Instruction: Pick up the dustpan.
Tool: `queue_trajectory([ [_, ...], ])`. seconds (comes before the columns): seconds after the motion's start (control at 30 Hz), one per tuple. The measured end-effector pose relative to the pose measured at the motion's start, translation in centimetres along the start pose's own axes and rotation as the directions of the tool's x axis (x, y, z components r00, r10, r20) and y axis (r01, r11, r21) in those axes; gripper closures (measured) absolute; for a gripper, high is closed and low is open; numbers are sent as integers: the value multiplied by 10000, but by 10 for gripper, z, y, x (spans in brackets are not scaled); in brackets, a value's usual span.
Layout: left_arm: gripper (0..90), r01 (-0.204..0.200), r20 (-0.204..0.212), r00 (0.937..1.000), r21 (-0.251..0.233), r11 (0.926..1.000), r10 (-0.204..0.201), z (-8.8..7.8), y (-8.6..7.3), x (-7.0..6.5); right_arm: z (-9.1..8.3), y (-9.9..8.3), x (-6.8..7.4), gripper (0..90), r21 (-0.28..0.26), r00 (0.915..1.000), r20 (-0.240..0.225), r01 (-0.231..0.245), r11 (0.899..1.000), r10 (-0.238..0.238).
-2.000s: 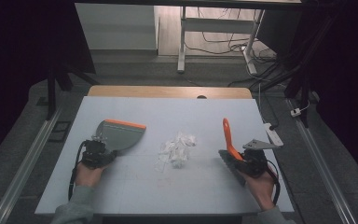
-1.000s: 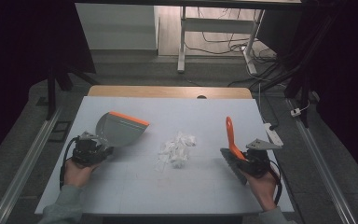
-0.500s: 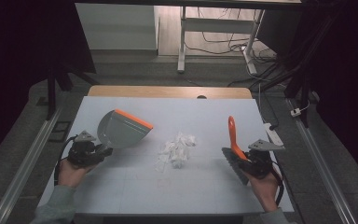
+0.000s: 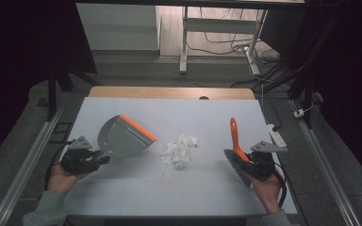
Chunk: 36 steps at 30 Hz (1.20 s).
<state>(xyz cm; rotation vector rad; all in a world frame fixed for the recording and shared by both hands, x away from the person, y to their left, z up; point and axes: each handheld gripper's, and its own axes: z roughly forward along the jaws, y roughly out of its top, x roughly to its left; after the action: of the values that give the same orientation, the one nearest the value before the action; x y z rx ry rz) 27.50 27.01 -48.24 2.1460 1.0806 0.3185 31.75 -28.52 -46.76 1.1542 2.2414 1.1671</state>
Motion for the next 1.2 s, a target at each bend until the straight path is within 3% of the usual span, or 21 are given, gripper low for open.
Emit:
queue_trajectory([
  [0.4, 619, -930, 478, 9948, 680, 9933, 899, 3, -11, -13, -1, 0, -2, 704, -36, 10000, 45, 5, 10000, -4],
  [0.6, 619, -1395, 959, 9866, 805, 9869, 1317, 4, -17, -16, -2, 0, -2, 704, -60, 10000, 75, -43, 10000, 43],
  [0.7, 619, -1559, 996, 9843, 1045, 9822, 1456, 4, -20, -18, -1, 0, -2, 704, -59, 10000, 56, -28, 10000, 28],
  [0.87, 619, -1673, 1246, 9802, 1036, 9805, 1541, 4, -25, -20, 0, -1, -2, 704, -13, 10000, 47, -27, 10000, 27],
  [1.07, 619, -2158, 1700, 9654, 958, 9717, 1976, 3, -31, -23, 0, -1, -1, 704, -15, 10000, 69, -12, 10000, 12],
  [1.2, 619, -2370, 1861, 9589, 1089, 9654, 2144, 6, -34, -25, 0, -1, -1, 704, 27, 10000, 61, -14, 10000, 14],
])
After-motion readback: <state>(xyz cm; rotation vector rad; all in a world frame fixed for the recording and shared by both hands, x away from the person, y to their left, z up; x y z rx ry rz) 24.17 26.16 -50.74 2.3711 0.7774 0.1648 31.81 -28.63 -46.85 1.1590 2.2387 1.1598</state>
